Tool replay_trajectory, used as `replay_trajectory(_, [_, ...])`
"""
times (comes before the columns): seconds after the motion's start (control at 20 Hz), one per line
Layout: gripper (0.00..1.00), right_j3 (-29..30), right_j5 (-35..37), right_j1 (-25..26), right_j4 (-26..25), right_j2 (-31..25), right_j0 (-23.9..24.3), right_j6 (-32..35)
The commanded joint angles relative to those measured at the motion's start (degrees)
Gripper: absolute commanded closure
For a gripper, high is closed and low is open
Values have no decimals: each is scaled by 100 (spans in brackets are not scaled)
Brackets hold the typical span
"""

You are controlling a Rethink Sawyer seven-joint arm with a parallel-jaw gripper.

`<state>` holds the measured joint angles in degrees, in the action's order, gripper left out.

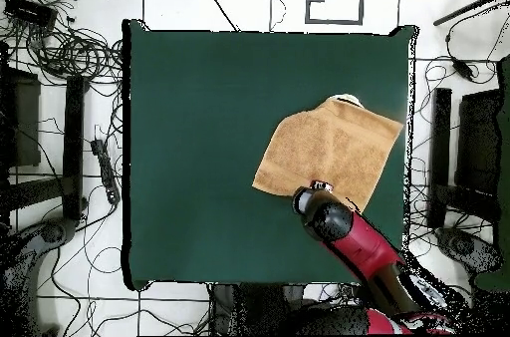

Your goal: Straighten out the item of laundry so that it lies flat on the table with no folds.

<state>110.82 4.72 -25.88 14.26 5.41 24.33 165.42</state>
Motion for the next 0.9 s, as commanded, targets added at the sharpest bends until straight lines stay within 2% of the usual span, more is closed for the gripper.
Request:
replay_trajectory(0.05, [100, 918, 589, 150, 339, -725, -85, 850])
replay_trajectory(0.25, [100, 954, 802, -1, 409, -648, -163, 819])
replay_trajectory(0.45, [100, 1007, 602, 91, 408, -771, -57, 782])
replay_trajectory(0.7, [100, 1160, 712, -90, 446, -796, -63, 779])
replay_trajectory(0.9, [100, 1060, 758, -6, 449, -741, -88, 701])
